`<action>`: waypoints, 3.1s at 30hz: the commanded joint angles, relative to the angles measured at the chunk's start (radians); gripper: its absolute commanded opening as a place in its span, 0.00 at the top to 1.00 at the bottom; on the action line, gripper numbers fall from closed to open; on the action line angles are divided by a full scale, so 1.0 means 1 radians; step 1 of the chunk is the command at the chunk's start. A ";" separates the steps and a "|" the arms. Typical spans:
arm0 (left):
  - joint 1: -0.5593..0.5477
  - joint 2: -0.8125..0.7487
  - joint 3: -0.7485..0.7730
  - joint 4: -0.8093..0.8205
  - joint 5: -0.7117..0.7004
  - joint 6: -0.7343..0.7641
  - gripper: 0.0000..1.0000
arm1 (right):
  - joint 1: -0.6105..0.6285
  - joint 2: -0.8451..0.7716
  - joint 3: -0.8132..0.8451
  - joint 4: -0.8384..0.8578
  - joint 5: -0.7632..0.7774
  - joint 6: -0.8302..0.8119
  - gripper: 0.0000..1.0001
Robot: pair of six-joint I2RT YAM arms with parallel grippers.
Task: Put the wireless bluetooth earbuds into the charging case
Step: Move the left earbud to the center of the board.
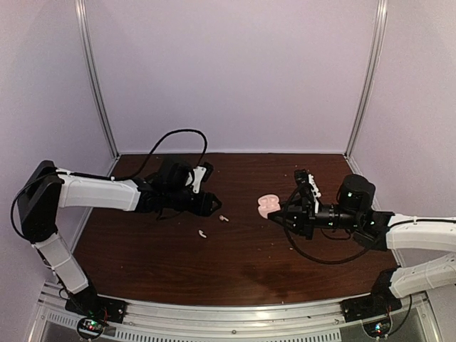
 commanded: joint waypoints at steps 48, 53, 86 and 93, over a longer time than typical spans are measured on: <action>0.015 0.426 0.258 -0.052 0.071 -0.078 0.55 | 0.017 -0.016 -0.009 0.006 0.024 -0.040 0.95; 0.005 0.458 0.299 -0.144 -0.004 -0.006 0.61 | 0.017 -0.011 -0.002 -0.005 0.029 -0.042 0.95; -0.189 0.172 0.084 -0.608 -0.009 0.181 0.88 | 0.019 0.005 0.035 -0.056 0.035 -0.039 0.96; -0.196 0.137 0.073 -0.722 -0.040 0.172 0.71 | 0.018 0.009 0.042 -0.055 0.030 -0.039 0.96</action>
